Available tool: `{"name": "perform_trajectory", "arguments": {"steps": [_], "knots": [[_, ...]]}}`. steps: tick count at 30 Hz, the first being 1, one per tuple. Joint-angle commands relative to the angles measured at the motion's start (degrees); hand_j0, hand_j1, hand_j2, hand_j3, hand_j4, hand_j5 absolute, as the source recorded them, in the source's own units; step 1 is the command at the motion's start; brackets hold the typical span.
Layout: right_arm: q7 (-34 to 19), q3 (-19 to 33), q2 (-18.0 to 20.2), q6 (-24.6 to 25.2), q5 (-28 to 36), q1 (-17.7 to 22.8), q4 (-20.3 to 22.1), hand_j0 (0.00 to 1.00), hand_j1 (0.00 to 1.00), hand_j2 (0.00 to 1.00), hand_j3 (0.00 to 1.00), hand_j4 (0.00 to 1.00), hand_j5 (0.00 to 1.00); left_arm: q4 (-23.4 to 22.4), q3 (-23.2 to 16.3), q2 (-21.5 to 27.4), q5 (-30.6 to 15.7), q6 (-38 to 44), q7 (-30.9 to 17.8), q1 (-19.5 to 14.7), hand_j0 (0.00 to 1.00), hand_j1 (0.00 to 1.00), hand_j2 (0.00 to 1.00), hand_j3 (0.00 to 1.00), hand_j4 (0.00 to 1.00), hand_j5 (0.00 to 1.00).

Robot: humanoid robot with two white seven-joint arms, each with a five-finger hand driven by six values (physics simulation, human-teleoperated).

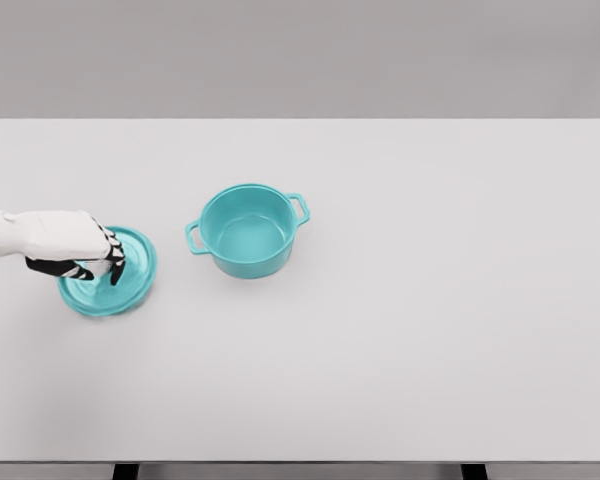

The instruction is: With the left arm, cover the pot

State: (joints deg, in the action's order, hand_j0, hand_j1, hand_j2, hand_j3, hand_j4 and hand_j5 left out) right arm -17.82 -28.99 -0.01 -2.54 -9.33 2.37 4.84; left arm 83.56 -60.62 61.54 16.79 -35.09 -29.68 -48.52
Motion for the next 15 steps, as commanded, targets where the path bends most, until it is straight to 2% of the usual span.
{"name": "perform_trajectory", "arguments": {"steps": [1, 15], "knots": [[-0.02, -0.01, 0.01, -0.01, 0.01, 0.0, 0.0, 1.0, 1.0, 1.0, 1.0, 1.0, 1.0, 0.02, 0.07, 0.16, -0.53, 0.09, -0.03, -0.17, 0.45, 0.45, 0.45, 0.45, 0.45, 0.45], [-0.02, -0.01, 0.01, -0.01, 0.01, 0.0, 0.0, 1.0, 1.0, 1.0, 1.0, 1.0, 1.0, 0.11, 0.07, -0.19, -2.2, 0.09, -0.38, -3.69, 0.45, 0.45, 0.45, 0.45, 0.45, 0.45]]}}
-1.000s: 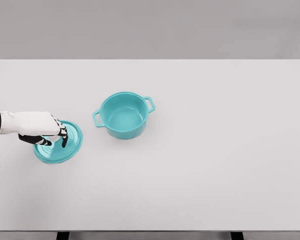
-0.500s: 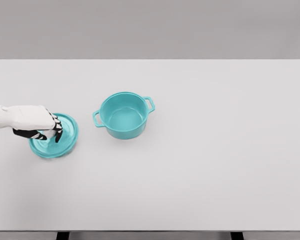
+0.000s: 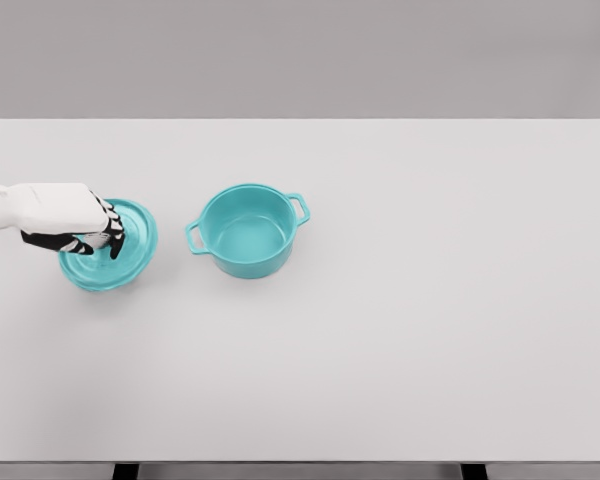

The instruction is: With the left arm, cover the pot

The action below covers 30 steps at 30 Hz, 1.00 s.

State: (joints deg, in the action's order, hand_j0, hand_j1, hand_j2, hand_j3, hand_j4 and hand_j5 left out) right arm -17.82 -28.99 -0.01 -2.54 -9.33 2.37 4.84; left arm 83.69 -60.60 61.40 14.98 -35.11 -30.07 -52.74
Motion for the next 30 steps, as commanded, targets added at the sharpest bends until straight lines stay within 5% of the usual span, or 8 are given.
{"name": "perform_trajectory", "arguments": {"steps": [1, 30], "knots": [[-0.02, -0.01, 0.01, -0.01, 0.01, 0.0, 0.0, 1.0, 1.0, 1.0, 1.0, 1.0, 1.0, 0.24, 0.13, -0.14, -1.27, 0.11, -0.07, 0.0, 0.45, 0.45, 0.45, 0.45, 0.45, 0.45], [-0.02, -0.01, 0.01, -0.01, 0.01, 0.0, 0.0, 1.0, 1.0, 1.0, 1.0, 1.0, 1.0, 2.62, 0.04, -7.26, -3.82, 0.11, -0.34, -7.03, 0.46, 0.46, 0.46, 0.46, 0.46, 0.46]]}}
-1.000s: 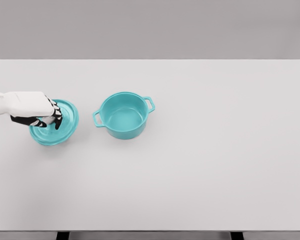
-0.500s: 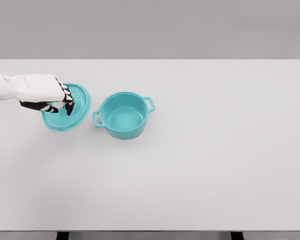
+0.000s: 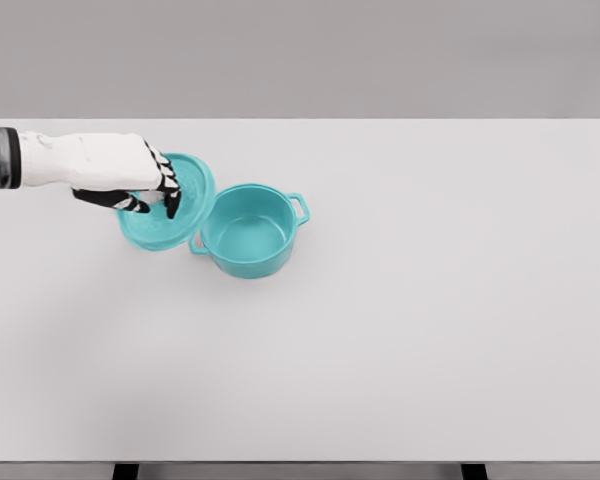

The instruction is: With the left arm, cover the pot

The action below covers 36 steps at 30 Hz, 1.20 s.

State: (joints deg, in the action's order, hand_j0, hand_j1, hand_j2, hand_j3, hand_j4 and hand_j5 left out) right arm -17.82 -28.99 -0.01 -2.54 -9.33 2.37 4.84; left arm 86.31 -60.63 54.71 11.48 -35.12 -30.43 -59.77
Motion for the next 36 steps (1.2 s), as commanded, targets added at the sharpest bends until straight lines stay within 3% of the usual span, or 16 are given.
{"name": "perform_trajectory", "arguments": {"steps": [1, 7, 36], "knots": [[-0.02, -0.01, 0.01, -0.01, 0.01, 0.0, -0.01, 1.0, 1.0, 1.0, 1.0, 1.0, 1.0, 0.0, 0.07, -0.74, -0.32, 0.12, 0.02, -0.09, 0.46, 0.46, 0.46, 0.46, 0.46, 0.46], [-0.02, -0.01, 0.01, -0.01, 0.01, 0.0, -0.01, 1.0, 1.0, 1.0, 1.0, 1.0, 1.0, 0.0, 0.07, -3.91, -0.23, 0.12, -0.06, -1.58, 0.46, 0.46, 0.46, 0.46, 0.46, 0.46], [-0.02, -0.01, 0.01, -0.01, 0.01, 0.0, -0.01, 1.0, 1.0, 1.0, 1.0, 1.0, 1.0, -0.62, -0.45, -13.05, 0.3, 0.12, -4.57, -2.64, 0.47, 0.47, 0.47, 0.47, 0.47, 0.47]]}}
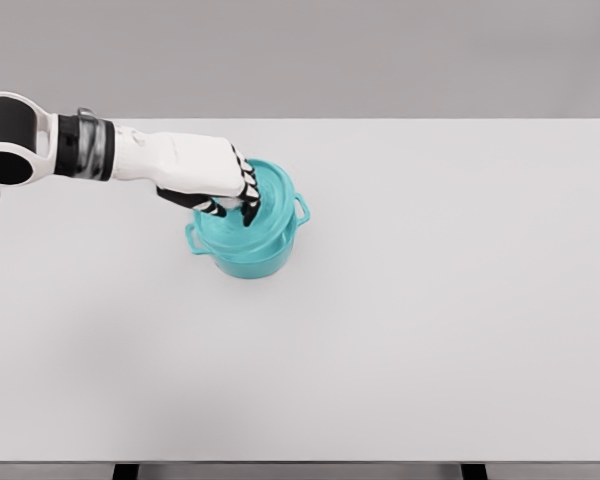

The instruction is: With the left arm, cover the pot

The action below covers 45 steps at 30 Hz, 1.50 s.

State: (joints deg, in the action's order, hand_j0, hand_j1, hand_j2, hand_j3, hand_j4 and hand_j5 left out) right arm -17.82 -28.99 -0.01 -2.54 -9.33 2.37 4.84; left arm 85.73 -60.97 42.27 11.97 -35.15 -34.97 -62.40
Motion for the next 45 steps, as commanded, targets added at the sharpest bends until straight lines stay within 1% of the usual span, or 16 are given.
{"name": "perform_trajectory", "arguments": {"steps": [1, 7, 8, 15, 16, 19, 22, 25, 30, 34, 35, 45], "knots": [[-0.02, -0.01, 0.01, -0.01, 0.01, 0.0, -0.01, 1.0, 1.0, 1.0, 1.0, 1.0, 1.0, -0.57, -0.11, -1.13, -0.19, 0.15, -0.03, 0.0, 0.47, 0.47, 0.47, 0.47, 0.47, 0.47], [-0.02, -0.01, 0.01, -0.01, 0.01, 0.0, -0.01, 1.0, 1.0, 1.0, 1.0, 1.0, 1.0, -0.66, -0.2, -2.1, 1.04, 3.07, -0.03, -0.26, 0.47, 0.47, 0.47, 0.47, 0.47, 0.47], [-0.02, -0.01, 0.01, -0.01, 0.01, 0.0, -0.01, 1.0, 1.0, 1.0, 1.0, 1.0, 1.0, -0.66, -0.81, -2.19, 1.13, 3.42, -0.03, -0.35, 0.47, 0.47, 0.47, 0.47, 0.47, 0.47], [-0.02, -0.01, 0.01, -0.01, 0.01, 0.0, -0.01, 1.0, 1.0, 1.0, 1.0, 1.0, 1.0, -0.66, -1.08, -2.28, 1.13, 3.42, -0.03, -0.44, 0.47, 0.47, 0.47, 0.47, 0.47, 0.47], [-0.02, -0.01, 0.01, -0.01, 0.01, 0.0, -0.01, 1.0, 1.0, 1.0, 1.0, 1.0, 1.0, -0.74, -1.78, -2.28, 1.13, 3.42, -0.03, -0.44, 0.47, 0.47, 0.47, 0.47, 0.47, 0.47], [-0.02, -0.01, 0.01, -0.01, 0.01, 0.0, -0.01, 1.0, 1.0, 1.0, 1.0, 1.0, 1.0, -0.74, -2.22, -2.1, 1.22, 3.42, -0.03, -0.97, 0.47, 0.47, 0.47, 0.47, 0.47, 0.47], [-0.02, -0.01, 0.01, -0.01, 0.01, 0.0, -0.01, 1.0, 1.0, 1.0, 1.0, 1.0, 1.0, -0.74, -2.75, -2.01, 2.71, 3.42, -0.03, -1.14, 0.47, 0.47, 0.47, 0.47, 0.47, 0.47], [-0.02, -0.01, 0.01, -0.01, 0.01, 0.0, -0.01, 1.0, 1.0, 1.0, 1.0, 1.0, 1.0, -0.74, -2.75, -2.01, 2.8, 3.42, -0.03, -1.14, 0.48, 0.48, 0.48, 0.48, 0.48, 0.48], [-0.02, -0.01, 0.01, -0.01, 0.01, 0.0, -0.01, 1.0, 1.0, 1.0, 1.0, 1.0, 1.0, -0.92, -3.19, -2.01, 3.24, 3.42, -0.03, -1.23, 0.49, 0.49, 0.49, 0.49, 0.49, 0.49], [-0.02, -0.01, 0.01, -0.01, 0.01, 0.0, -0.01, 1.0, 1.0, 1.0, 1.0, 1.0, 1.0, -1.53, -3.28, -2.1, 3.5, 3.42, -0.03, -1.41, 0.53, 0.53, 0.53, 0.53, 0.53, 0.53], [-0.02, -0.01, 0.01, -0.01, 0.01, 0.0, -0.01, 1.0, 1.0, 1.0, 1.0, 1.0, 1.0, -1.53, -3.28, -2.1, 3.5, 3.42, -0.03, -1.41, 0.55, 0.55, 0.55, 0.55, 0.55, 0.55], [-0.02, -0.01, 0.01, -0.01, 0.01, 0.0, -0.01, 1.0, 1.0, 1.0, 1.0, 1.0, 1.0, -2.15, -3.63, -2.54, 3.59, 3.42, -0.03, -1.32, 0.56, 0.56, 0.56, 0.56, 0.56, 0.56]]}}
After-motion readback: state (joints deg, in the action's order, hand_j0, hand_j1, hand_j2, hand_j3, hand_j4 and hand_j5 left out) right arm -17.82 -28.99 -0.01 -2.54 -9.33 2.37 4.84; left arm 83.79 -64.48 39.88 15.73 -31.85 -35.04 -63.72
